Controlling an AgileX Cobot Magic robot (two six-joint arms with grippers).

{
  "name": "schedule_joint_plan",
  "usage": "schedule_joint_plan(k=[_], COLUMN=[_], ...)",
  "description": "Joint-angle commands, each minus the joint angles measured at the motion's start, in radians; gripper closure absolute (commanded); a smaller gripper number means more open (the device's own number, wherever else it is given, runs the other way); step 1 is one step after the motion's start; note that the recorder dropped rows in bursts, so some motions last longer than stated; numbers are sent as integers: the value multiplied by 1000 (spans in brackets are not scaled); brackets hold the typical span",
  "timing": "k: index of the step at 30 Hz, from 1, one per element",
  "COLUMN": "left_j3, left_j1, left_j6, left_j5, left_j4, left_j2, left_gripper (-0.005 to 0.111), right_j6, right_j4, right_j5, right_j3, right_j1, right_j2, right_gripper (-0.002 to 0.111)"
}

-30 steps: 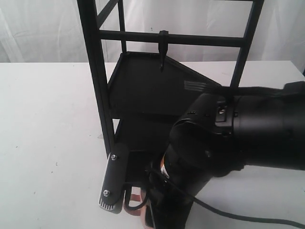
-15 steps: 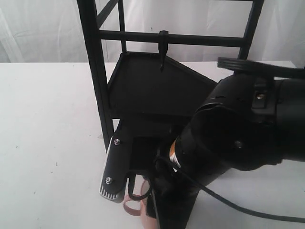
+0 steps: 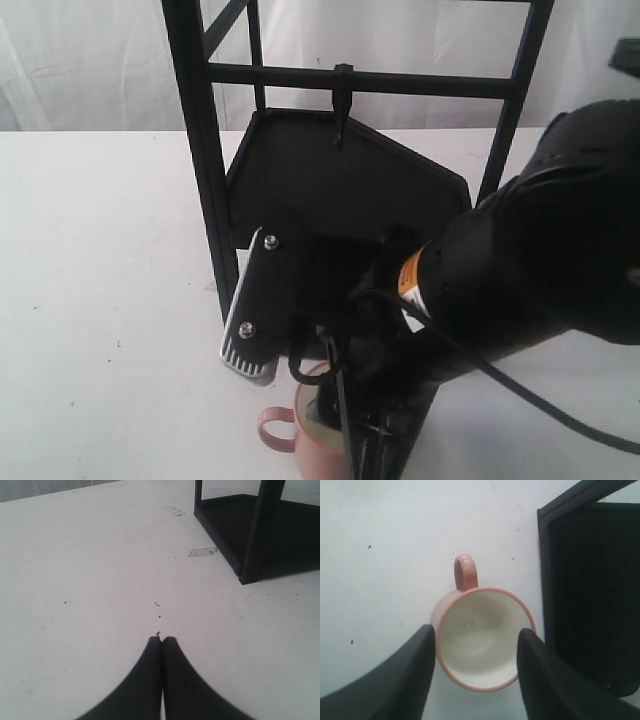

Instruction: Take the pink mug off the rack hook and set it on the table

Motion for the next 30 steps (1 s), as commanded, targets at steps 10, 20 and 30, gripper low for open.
schedule_joint_plan(k=[10,20,30], left_j3=[3,3,3], left_j1=[-1,-1,-1], left_j6=[-6,-6,-6], left_j5=[4,4,4], left_j4=[2,2,2], left_j2=[-5,-5,-5], left_gripper=[107,107,107], right_j6=[110,287,360], right_j4=[-1,-8,-97], right_j5=[-43,-293,-455], right_j3=[112,228,235], right_j1=[-11,-11,-11], right_j2=[-186,-380,-448], right_gripper=[79,108,108])
